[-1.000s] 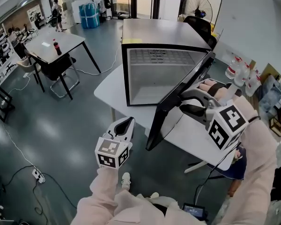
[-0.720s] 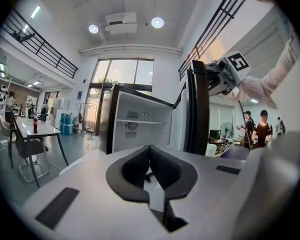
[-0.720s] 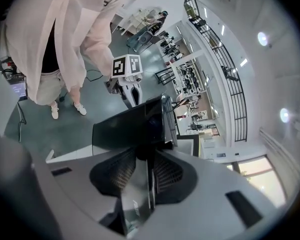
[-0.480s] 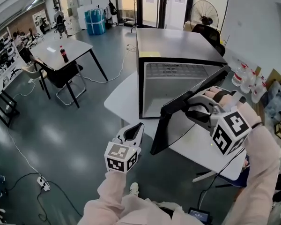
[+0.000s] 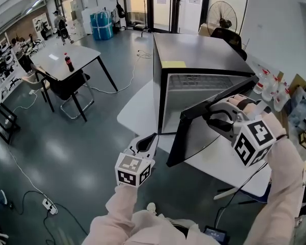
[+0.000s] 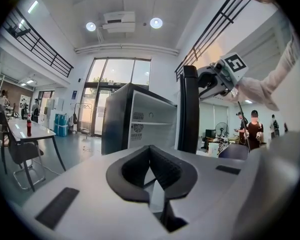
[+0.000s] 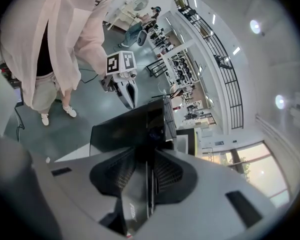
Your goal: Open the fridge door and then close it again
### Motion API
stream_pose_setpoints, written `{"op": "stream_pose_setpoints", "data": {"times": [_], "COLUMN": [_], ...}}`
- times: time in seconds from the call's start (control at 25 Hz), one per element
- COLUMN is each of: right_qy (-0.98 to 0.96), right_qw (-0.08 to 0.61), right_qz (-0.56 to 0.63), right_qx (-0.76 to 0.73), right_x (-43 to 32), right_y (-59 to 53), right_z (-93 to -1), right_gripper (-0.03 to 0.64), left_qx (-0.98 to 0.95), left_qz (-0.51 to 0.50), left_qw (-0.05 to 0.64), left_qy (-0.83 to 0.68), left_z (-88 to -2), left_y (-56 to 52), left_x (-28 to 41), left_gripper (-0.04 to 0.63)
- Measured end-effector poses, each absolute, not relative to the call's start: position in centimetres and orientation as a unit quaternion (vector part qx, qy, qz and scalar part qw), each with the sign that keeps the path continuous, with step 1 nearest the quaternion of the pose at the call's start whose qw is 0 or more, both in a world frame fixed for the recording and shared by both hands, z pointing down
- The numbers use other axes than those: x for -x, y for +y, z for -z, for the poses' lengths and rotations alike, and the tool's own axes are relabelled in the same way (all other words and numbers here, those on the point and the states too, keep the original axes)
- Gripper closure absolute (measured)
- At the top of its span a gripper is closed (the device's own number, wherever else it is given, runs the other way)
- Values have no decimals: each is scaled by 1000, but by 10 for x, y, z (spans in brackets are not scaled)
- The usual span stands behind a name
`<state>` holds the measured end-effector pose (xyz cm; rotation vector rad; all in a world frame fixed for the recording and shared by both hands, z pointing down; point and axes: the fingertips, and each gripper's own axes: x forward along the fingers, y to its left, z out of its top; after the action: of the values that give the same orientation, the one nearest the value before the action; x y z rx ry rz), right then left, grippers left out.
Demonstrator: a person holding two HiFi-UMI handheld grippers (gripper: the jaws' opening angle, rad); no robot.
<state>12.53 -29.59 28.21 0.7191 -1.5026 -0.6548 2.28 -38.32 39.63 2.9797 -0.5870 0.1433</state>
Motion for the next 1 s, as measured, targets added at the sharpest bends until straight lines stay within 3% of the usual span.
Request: {"op": "stream_pose_setpoints", "data": {"times": [1.0], "right_qy": [-637], "right_qw": [617], "right_qz": [247], "right_qx": [-390], "right_x": [-136], "right_y": [-385], "right_z": [-278], "right_gripper": [497], "left_qx": [-988], "left_qz": [-53], "left_qw": [42], "left_qy": [-138], "left_z": [-398], "left_y": [-412], "left_x": [-33], "left_gripper": [584]}}
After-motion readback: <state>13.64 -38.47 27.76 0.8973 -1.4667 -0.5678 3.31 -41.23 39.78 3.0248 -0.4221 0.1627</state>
